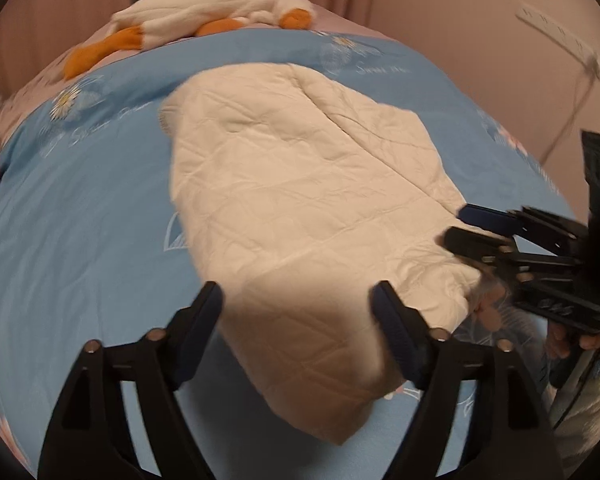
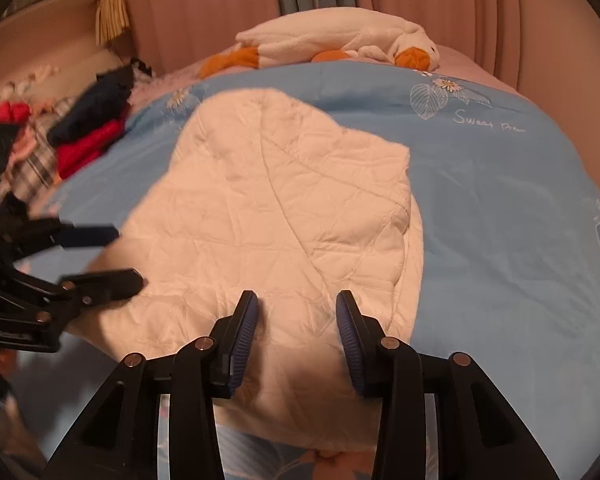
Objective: Fold large clothes
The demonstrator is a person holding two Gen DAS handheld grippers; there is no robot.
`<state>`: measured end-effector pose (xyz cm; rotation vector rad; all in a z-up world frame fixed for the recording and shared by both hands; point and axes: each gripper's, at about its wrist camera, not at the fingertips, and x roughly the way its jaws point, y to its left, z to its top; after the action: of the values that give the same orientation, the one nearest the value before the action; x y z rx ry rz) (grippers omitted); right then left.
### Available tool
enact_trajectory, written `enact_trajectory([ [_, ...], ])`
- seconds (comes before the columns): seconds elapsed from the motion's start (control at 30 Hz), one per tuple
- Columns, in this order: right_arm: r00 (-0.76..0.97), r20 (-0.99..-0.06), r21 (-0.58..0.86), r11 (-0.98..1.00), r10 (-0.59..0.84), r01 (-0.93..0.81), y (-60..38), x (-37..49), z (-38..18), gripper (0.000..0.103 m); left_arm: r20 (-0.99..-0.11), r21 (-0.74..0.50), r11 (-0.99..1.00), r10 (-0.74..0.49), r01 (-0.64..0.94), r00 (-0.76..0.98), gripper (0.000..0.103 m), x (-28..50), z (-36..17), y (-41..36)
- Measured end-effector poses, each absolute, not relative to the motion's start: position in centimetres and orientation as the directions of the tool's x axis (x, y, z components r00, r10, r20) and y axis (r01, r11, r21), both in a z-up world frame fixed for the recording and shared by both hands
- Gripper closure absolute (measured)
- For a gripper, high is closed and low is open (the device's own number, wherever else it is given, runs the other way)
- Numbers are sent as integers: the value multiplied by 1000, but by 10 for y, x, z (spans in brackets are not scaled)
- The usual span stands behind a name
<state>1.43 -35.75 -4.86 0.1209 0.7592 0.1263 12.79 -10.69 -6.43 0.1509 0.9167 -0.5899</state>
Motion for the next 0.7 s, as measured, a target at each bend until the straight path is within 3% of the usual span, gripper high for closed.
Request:
enact_trajectory([
  [0.07, 736, -643, 233, 969, 212, -76, -366, 7, -38, 39, -776, -138, 844, -418, 518, 473, 10, 125, -61, -98],
  [0.13, 749, -614, 304, 950, 249, -68, -377, 2, -32, 28, -773, -148, 850, -418, 505, 477, 9, 125, -59, -92],
  [0.3, 750, -600, 439, 898, 279, 17, -409, 4, -34, 24, -784, -180, 879, -399, 442, 474, 9, 132, -61, -76],
  [0.37, 748, -595, 489, 871, 294, 47, -419, 6, -40, 22, -786, -217, 880, -414, 422, 460, 0, 136, -62, -71],
  [0.6, 703, -617, 591, 798, 354, 118, -439, 19, -64, 20, -772, -425, 839, -532, 341, 347, 0, 159, -78, -53],
  [0.7, 691, -594, 658, 742, 411, 125, -445, 24, -74, 12, -754, -524, 806, -589, 274, 291, 0, 173, -91, -44],
])
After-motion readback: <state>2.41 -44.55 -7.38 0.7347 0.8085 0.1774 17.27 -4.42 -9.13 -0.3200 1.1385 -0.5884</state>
